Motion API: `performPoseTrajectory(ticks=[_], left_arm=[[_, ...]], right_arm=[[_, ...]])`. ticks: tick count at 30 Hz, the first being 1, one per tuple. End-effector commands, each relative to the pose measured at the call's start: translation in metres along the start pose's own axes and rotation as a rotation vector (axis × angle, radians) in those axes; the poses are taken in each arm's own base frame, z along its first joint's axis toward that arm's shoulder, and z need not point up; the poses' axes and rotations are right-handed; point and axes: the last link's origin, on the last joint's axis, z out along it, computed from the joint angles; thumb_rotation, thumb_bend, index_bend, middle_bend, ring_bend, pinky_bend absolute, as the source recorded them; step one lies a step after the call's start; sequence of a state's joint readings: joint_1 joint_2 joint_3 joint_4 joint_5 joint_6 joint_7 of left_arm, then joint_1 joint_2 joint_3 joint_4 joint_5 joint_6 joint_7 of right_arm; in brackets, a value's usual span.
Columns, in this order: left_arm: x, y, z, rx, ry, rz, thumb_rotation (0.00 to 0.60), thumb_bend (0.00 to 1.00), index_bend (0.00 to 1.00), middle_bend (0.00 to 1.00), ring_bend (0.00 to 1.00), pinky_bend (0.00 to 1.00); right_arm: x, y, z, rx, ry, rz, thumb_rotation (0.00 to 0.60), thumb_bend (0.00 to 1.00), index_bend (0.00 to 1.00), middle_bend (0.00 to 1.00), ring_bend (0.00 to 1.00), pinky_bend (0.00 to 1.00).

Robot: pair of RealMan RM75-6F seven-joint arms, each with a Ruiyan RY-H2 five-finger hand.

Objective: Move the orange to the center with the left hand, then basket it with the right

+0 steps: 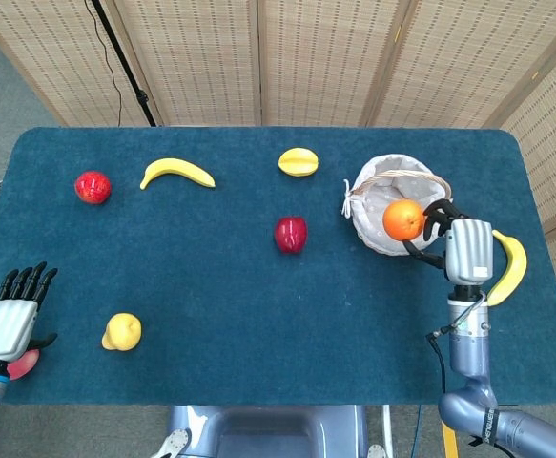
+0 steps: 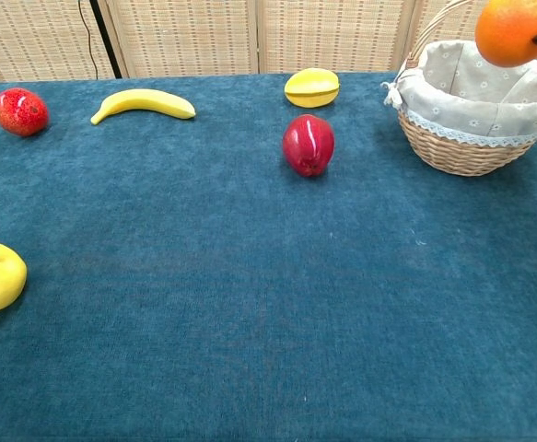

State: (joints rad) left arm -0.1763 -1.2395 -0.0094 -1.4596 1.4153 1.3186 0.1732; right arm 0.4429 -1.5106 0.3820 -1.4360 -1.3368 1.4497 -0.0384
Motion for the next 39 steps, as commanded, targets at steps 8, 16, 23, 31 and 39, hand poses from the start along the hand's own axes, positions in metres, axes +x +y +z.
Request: performPoseTrajectory(ticks=[8, 16, 23, 31, 39], left_arm=[[-0.001, 0.0, 0.0, 0.0, -0.003, 0.003, 0.6, 0.0, 0.0, 0.0, 0.0, 0.0], [-0.002, 0.001, 0.0, -0.002, -0.005, 0.004, 0.6, 0.0, 0.0, 0.0, 0.0, 0.0], [-0.002, 0.002, 0.0, -0.005, -0.008, 0.005, 0.6, 0.0, 0.0, 0.0, 0.0, 0.0], [-0.002, 0.002, 0.0, -0.007, 0.001, 0.016, 0.6, 0.0, 0.0, 0.0, 0.0, 0.0], [-0.002, 0.004, -0.002, -0.011, 0.008, 0.023, 0.6, 0.0, 0.0, 0.0, 0.0, 0.0]], right_arm=[[-0.007, 0.018, -0.014, 0.027, -0.02, 0.005, 0.6, 0.01, 0.45, 0.36, 0.32, 0.28], [-0.005, 0.019, -0.013, 0.025, -0.002, 0.013, 0.6, 0.0, 0.21, 0.11, 0.09, 0.06], [-0.001, 0.021, -0.009, 0.006, 0.045, 0.025, 0.6, 0.0, 0.2, 0.1, 0.08, 0.05], [0.018, 0.026, -0.056, 0.013, -0.188, -0.089, 0.6, 0.0, 0.18, 0.08, 0.05, 0.05], [0.047, 0.038, -0.104, -0.025, -0.38, -0.276, 0.6, 0.0, 0.1, 0.02, 0.0, 0.02]])
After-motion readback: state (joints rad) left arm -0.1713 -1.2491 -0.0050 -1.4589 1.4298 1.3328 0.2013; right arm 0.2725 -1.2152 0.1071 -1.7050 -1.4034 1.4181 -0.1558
